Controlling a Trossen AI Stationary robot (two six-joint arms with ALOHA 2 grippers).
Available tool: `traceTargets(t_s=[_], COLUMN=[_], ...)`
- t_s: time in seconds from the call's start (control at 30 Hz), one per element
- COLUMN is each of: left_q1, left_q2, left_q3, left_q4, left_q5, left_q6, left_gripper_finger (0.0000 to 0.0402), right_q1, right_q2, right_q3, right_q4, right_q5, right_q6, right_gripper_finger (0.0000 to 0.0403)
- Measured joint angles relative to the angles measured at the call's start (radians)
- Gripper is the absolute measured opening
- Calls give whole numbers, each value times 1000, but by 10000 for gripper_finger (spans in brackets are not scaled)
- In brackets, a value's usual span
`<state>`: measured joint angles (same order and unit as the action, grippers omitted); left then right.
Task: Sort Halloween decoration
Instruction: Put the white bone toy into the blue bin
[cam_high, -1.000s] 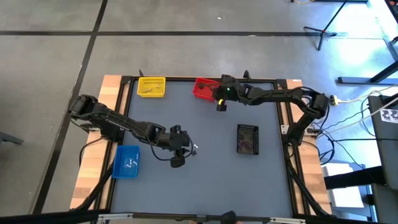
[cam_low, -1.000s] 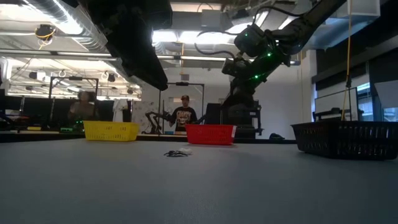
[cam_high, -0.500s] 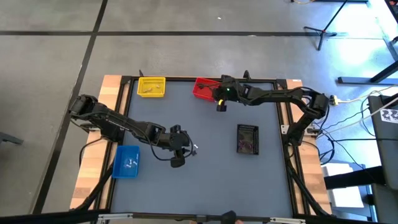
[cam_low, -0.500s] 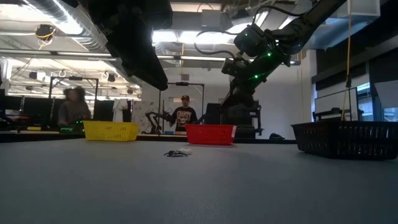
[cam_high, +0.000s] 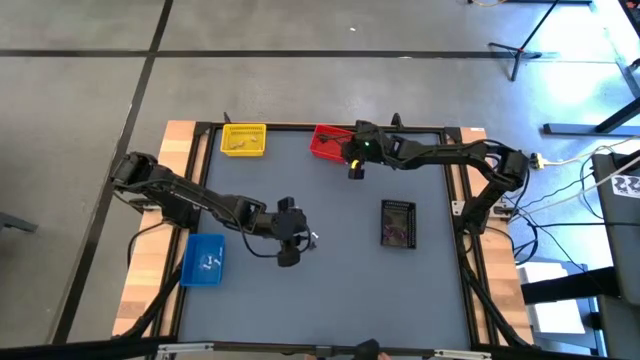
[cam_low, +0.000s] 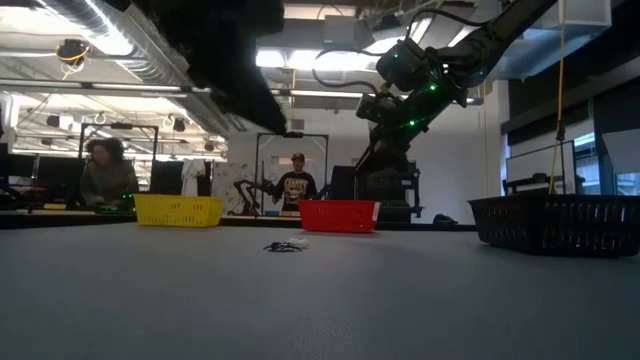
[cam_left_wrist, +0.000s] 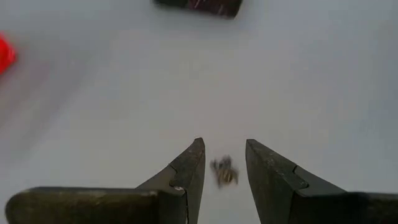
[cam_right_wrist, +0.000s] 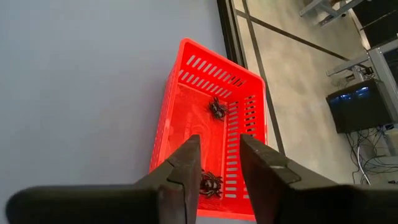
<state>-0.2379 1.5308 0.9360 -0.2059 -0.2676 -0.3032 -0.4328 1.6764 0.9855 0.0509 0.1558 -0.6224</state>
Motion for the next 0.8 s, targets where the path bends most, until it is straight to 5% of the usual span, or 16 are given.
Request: traceTargets(t_s=[0.4, 0.8], left_q1=[48, 137], left_q2=[62, 224], left_q3=[0, 0], left_q4=[160, 214], left_q5=[7, 186], left_q6=[131, 134], left_gripper_finger=[108, 108], right_q1=[0, 0], right_q2=[0, 0], right_q3=[0, 0], right_q4=[-1, -4], right_q5=[-4, -27], right_q6=[0, 0], right_gripper_finger=[111, 111])
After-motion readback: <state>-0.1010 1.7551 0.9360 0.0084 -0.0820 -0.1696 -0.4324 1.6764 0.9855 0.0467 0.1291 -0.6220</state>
